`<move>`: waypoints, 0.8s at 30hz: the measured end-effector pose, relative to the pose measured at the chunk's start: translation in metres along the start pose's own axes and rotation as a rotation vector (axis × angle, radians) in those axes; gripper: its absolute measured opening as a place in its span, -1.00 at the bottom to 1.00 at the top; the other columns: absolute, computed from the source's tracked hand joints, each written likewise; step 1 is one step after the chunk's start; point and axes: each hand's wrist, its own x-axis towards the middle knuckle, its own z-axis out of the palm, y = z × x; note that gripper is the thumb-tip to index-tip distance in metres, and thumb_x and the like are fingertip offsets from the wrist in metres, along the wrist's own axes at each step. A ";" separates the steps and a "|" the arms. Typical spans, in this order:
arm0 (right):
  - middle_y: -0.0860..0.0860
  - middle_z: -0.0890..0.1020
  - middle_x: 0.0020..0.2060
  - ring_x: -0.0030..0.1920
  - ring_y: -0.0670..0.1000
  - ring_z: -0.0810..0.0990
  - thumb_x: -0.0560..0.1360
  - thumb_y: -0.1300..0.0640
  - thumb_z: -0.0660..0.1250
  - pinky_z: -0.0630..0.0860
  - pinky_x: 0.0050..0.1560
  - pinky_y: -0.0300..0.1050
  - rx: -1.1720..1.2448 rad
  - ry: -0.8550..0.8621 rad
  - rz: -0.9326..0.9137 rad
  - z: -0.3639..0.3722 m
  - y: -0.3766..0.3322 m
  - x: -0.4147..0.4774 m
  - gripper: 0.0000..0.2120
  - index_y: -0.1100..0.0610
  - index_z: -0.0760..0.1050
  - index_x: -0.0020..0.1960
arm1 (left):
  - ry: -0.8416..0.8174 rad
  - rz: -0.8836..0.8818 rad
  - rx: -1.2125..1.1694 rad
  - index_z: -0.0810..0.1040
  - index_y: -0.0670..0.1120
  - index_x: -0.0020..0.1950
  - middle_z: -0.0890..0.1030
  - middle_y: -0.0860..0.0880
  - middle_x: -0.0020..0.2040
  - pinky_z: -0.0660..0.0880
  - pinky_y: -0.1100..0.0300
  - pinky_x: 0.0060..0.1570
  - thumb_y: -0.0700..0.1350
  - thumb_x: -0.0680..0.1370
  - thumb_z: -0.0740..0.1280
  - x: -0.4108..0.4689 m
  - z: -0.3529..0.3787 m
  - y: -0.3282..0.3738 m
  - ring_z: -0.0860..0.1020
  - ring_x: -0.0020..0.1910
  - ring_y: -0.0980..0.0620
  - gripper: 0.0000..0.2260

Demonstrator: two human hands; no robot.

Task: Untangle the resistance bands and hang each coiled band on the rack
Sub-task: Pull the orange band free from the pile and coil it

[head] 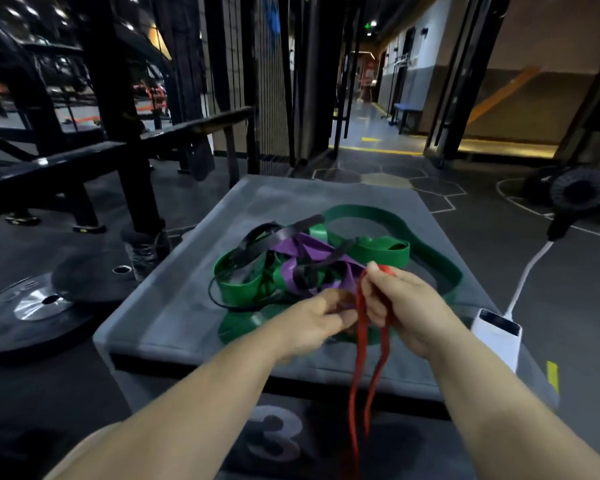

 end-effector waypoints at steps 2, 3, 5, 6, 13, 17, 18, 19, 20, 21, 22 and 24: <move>0.01 0.32 -0.59 -0.62 -0.07 0.20 0.61 0.02 0.13 0.19 -0.52 -0.21 0.183 0.010 0.046 -0.002 -0.001 0.003 -0.69 0.22 0.45 -0.14 | -0.015 -0.027 -0.077 0.50 -0.10 0.28 0.61 -0.02 0.18 0.42 0.19 0.30 -0.15 0.64 0.24 0.002 0.005 -0.010 0.56 0.18 0.10 -0.78; 0.00 0.31 -0.60 -0.65 -0.09 0.17 0.57 -0.02 0.14 0.16 -0.54 -0.23 0.240 -0.002 0.060 -0.004 -0.001 0.007 -0.68 0.23 0.47 -0.08 | -0.022 -0.054 -0.130 0.49 -0.12 0.30 0.61 -0.02 0.19 0.43 0.19 0.28 -0.12 0.64 0.25 0.003 0.008 -0.016 0.56 0.18 0.10 -0.75; -0.01 0.31 -0.60 -0.67 -0.12 0.16 0.50 -0.10 0.15 0.13 -0.55 -0.24 0.333 -0.033 0.081 -0.009 -0.001 0.014 -0.60 0.21 0.51 0.04 | -0.077 -0.083 -0.191 0.51 -0.10 0.23 0.62 0.00 0.10 0.49 0.24 0.15 -0.13 0.64 0.24 0.006 0.016 -0.024 0.59 0.06 0.11 -0.81; -0.01 0.32 -0.59 -0.67 -0.13 0.16 0.49 -0.11 0.14 0.10 -0.54 -0.24 0.392 -0.043 0.089 -0.012 -0.002 0.018 -0.57 0.20 0.53 0.09 | -0.103 -0.076 -0.162 0.51 -0.08 0.16 0.61 0.01 0.01 0.51 0.29 0.06 -0.17 0.64 0.24 0.008 0.019 -0.026 0.59 -0.04 0.14 -0.87; 0.01 0.56 -0.31 -0.58 -0.16 0.39 0.28 0.16 0.44 0.31 -0.61 -0.36 0.884 -0.306 0.045 -0.045 0.006 0.032 -0.48 0.14 0.57 0.25 | 0.083 -0.180 -0.069 0.47 -0.13 -0.02 0.62 -0.04 -0.21 0.50 0.29 -0.21 -0.15 0.65 0.20 0.028 0.018 -0.035 0.60 -0.23 0.10 -0.89; 0.02 0.62 -0.15 -0.43 -0.10 0.48 0.26 0.31 0.45 0.42 -0.46 -0.32 0.794 -0.241 0.019 -0.043 0.020 0.034 -0.21 -0.09 0.38 0.43 | 0.104 -0.194 -0.248 0.47 -0.15 -0.12 0.59 -0.07 -0.33 0.46 0.31 -0.41 -0.15 0.66 0.18 0.032 0.020 -0.023 0.53 -0.47 0.15 -0.81; 0.02 0.64 -0.13 -0.33 -0.05 0.57 0.31 0.37 0.34 0.50 -0.36 -0.27 0.692 -0.151 0.005 -0.039 0.021 0.035 -0.21 -0.14 0.32 0.45 | 0.093 -0.182 -0.224 0.48 -0.12 -0.13 0.58 -0.04 -0.34 0.44 0.31 -0.42 -0.15 0.66 0.18 0.032 0.021 -0.020 0.50 -0.49 0.16 -0.80; 0.02 0.67 -0.12 -0.19 0.00 0.65 0.38 0.45 0.21 0.57 -0.21 -0.21 0.570 -0.061 -0.017 -0.035 0.022 0.034 -0.20 -0.17 0.26 0.47 | 0.086 -0.172 -0.191 0.50 -0.09 -0.14 0.57 -0.01 -0.34 0.40 0.31 -0.43 -0.13 0.66 0.18 0.032 0.022 -0.018 0.46 -0.51 0.17 -0.79; 0.02 0.69 -0.11 -0.03 0.03 0.68 0.44 0.52 0.08 0.59 -0.03 -0.13 0.441 -0.008 -0.042 -0.032 0.023 0.033 -0.19 -0.20 0.20 0.48 | 0.083 -0.168 -0.169 0.50 -0.06 -0.15 0.54 0.03 -0.35 0.37 0.31 -0.44 -0.12 0.66 0.18 0.032 0.022 -0.015 0.42 -0.51 0.17 -0.78; 0.04 0.71 -0.10 0.07 0.05 0.67 0.48 0.55 0.01 0.55 0.12 -0.07 0.315 0.015 -0.066 -0.029 0.023 0.033 -0.19 -0.22 0.14 0.47 | 0.085 -0.160 -0.172 0.51 -0.06 -0.16 0.50 0.04 -0.35 0.33 0.32 -0.46 -0.11 0.66 0.17 0.032 0.022 -0.013 0.39 -0.50 0.17 -0.77; 0.04 0.71 -0.08 0.13 0.06 0.65 0.51 0.55 0.01 0.50 0.22 -0.02 0.185 0.021 -0.083 -0.026 0.024 0.032 -0.19 -0.25 0.08 0.47 | 0.082 -0.151 -0.195 0.50 -0.06 -0.16 0.46 0.04 -0.36 0.30 0.31 -0.46 -0.12 0.66 0.17 0.031 0.022 -0.011 0.37 -0.50 0.17 -0.77; 0.01 0.72 -0.05 0.14 0.03 0.64 0.54 0.49 0.07 0.46 0.28 -0.02 -0.118 0.018 -0.109 -0.020 0.023 0.028 -0.14 -0.33 -0.07 0.50 | 0.046 -0.128 -0.238 0.48 -0.08 -0.14 0.44 0.03 -0.35 0.30 0.25 -0.40 -0.16 0.65 0.19 0.028 0.020 -0.008 0.37 -0.45 0.14 -0.81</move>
